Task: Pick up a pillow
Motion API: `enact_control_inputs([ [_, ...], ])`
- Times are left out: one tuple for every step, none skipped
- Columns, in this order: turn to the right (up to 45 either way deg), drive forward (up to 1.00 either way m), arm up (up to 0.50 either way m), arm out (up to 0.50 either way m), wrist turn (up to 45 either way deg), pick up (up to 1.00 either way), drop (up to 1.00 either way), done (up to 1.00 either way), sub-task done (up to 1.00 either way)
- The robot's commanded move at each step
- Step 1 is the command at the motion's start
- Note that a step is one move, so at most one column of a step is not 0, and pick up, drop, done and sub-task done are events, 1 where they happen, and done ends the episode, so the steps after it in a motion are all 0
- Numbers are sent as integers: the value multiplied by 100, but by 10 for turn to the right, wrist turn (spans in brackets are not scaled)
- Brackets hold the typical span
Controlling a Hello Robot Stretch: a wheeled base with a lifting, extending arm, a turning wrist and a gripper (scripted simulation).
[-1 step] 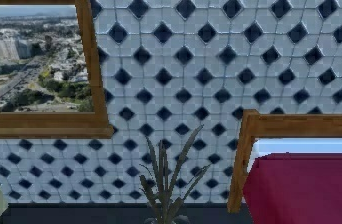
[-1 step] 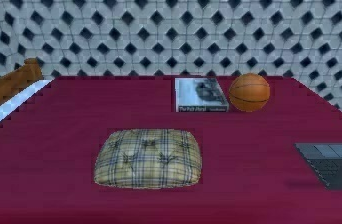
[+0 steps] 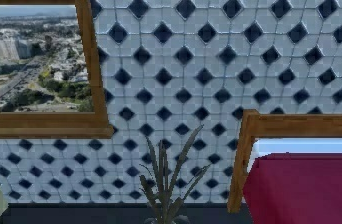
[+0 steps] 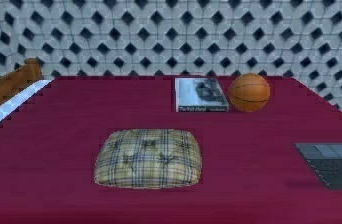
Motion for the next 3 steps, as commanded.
enact_control_inputs([
  [0,0,38,0,0,0,0,0,0],
  [0,0,0,18,0,0,0,0,0],
  [0,0,0,0,450,0,0,0,0],
])
